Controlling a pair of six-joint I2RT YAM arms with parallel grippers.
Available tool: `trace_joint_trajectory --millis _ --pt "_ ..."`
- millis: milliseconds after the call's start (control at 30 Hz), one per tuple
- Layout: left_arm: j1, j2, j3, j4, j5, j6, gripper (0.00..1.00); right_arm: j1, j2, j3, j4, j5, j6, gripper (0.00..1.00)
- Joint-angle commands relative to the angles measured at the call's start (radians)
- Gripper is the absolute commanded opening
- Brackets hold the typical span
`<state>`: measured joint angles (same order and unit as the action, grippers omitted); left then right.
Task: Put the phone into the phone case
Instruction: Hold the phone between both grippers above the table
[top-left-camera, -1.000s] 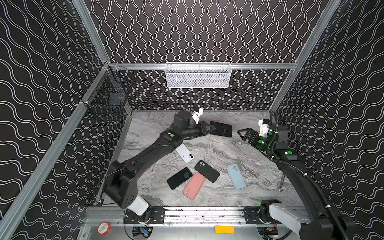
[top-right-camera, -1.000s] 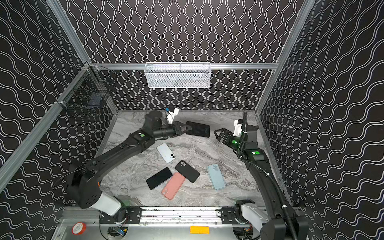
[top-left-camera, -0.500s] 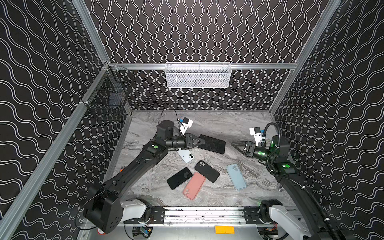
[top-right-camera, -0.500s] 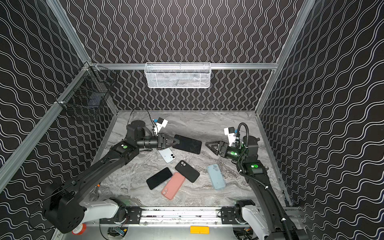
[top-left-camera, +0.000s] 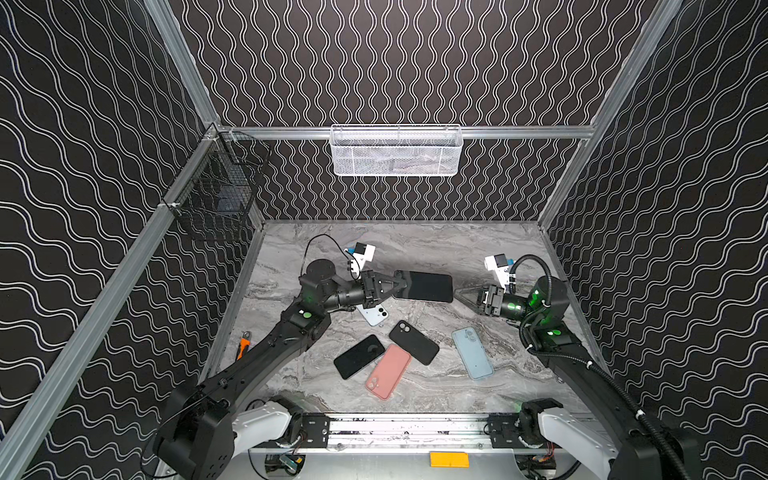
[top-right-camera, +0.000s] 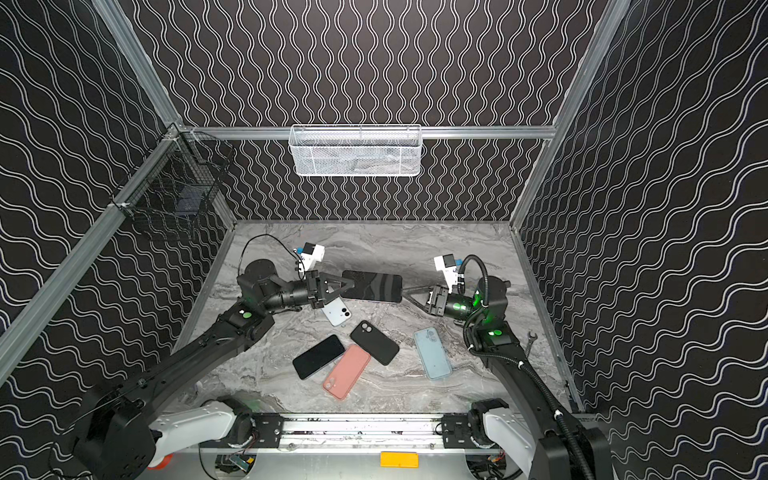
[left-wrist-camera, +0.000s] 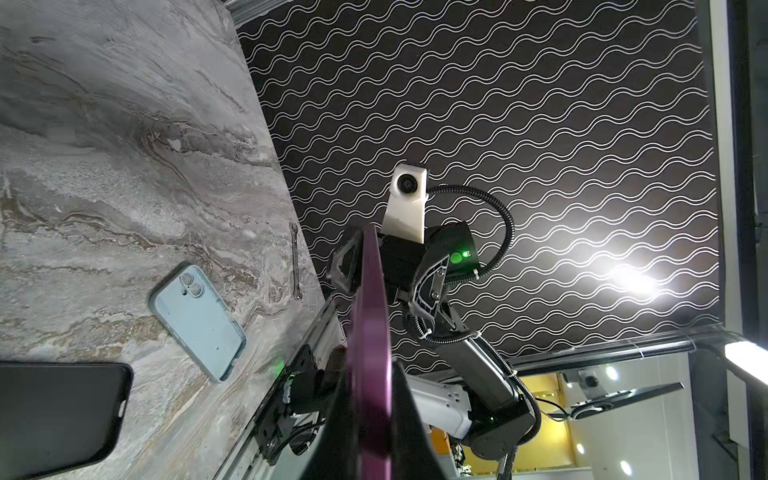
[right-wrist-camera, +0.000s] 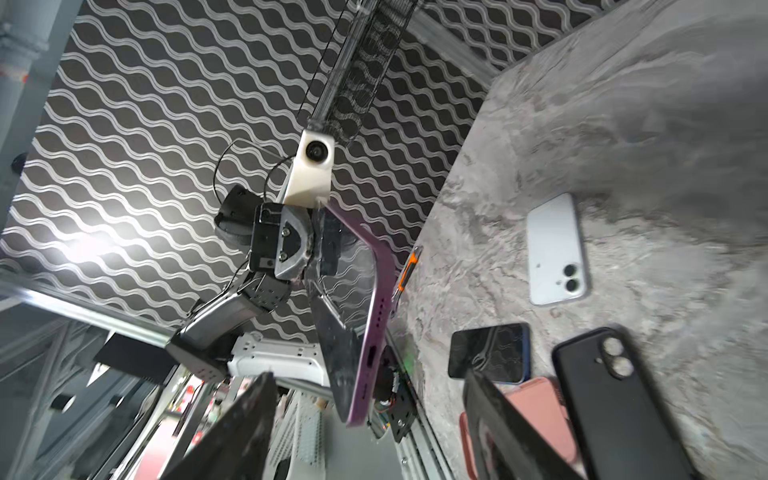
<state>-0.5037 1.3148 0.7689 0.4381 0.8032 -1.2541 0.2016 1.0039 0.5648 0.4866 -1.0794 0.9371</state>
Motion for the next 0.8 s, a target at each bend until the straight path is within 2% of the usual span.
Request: trace_joint_trajectory --millis 0,133,300,467,767 --pt "-0.004 -0.005 -0.012 0.111 -0.015 -0.042 0.0 0.036 0.025 0.025 0.11 0.0 0.043 0.67" --pt "-0.007 0.015 -0.02 0.156 -0.012 -0.066 0.0 0.06 0.049 0.037 0.18 0.012 0.084 0.57" --pt "-0.008 0.046 -0.02 0.217 0.011 -0.093 0.0 0.066 0.085 0.002 0.394 0.016 0.218 0.36" --pt "-0.008 0.07 -0.039 0.277 0.019 -0.126 0.0 0.068 0.124 -0.029 0.535 0.01 0.299 0.27" --pt "-0.01 0.109 -0.05 0.335 0.042 -0.134 0.0 0.068 0.124 0.017 0.401 0.001 0.215 0.13"
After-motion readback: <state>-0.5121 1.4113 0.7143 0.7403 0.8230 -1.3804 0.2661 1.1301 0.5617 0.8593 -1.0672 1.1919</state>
